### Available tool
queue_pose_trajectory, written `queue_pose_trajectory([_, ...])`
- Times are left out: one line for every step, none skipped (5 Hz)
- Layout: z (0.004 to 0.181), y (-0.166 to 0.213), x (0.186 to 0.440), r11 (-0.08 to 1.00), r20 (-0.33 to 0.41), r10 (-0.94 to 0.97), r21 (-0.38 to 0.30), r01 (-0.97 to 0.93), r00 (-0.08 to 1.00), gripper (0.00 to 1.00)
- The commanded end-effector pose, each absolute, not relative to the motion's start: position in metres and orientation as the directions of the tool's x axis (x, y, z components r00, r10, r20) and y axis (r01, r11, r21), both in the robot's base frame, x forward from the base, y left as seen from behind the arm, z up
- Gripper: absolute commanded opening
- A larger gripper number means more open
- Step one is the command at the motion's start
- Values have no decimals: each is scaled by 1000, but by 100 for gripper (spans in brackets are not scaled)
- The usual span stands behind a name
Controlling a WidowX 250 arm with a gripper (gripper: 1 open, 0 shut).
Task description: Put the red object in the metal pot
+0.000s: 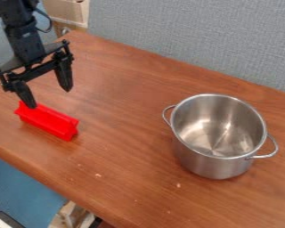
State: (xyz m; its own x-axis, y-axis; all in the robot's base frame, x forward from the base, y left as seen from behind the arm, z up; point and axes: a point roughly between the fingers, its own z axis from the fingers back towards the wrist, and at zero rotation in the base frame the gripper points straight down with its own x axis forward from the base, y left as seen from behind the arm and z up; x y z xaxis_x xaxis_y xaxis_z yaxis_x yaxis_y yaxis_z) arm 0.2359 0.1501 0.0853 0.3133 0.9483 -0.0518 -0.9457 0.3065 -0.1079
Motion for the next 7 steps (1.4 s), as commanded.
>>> queue_pose_trajectory([88, 161, 237, 175, -3, 984, -112, -978, 177, 100])
queue_pose_trajectory([78, 165, 238, 85, 15, 996, -95, -992, 84, 100])
queue_pose_trajectory([69, 166, 240, 31, 36, 999, -83, -996, 29, 100])
queue_pose_trajectory([62, 164, 243, 3, 50, 999, -77, -997, -1, 100])
queue_pose_trajectory([57, 163, 244, -8, 63, 998, -74, -997, -13, 100])
queue_pose_trajectory([55, 162, 245, -16, 70, 997, -72, -997, -21, 100])
queue_pose_trajectory([53, 161, 245, -20, 78, 997, -69, -997, -25, 100])
